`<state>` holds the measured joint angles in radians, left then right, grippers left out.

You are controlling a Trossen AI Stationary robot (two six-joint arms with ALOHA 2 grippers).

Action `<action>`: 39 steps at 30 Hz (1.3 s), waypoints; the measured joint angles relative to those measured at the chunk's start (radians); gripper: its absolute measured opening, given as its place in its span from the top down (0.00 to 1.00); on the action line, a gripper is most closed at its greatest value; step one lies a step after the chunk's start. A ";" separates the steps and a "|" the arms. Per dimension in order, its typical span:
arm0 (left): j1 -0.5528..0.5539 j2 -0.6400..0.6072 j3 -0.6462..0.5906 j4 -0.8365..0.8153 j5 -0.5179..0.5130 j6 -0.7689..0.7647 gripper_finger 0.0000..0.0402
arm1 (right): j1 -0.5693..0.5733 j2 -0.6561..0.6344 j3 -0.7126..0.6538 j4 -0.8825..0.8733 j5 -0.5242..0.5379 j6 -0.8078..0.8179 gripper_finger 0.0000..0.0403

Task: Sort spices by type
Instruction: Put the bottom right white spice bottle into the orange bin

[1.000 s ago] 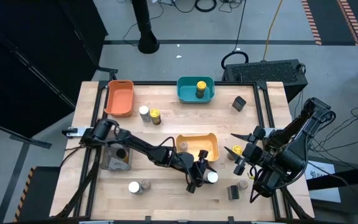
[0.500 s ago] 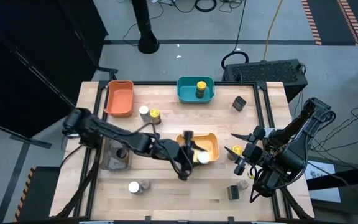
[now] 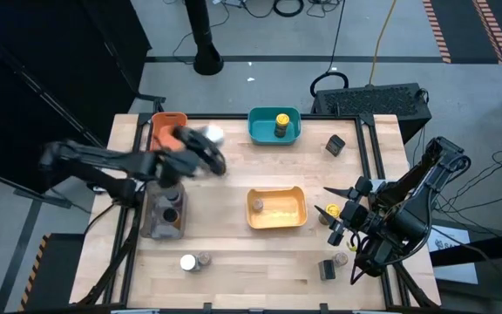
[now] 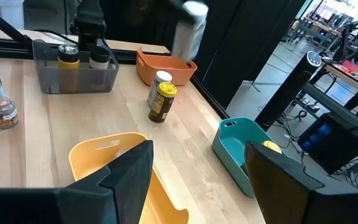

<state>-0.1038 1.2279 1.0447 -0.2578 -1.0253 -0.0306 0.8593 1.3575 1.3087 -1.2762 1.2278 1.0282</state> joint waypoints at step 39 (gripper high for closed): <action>0.741 -0.098 -0.398 -0.003 0.133 -0.514 0.47 | -0.042 0.000 0.000 0.000 0.003 -0.027 0.41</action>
<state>0.6375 1.1303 0.6468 -0.2603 -0.8921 -0.5449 0.8169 1.3575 1.3087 -1.2762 1.2305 1.0016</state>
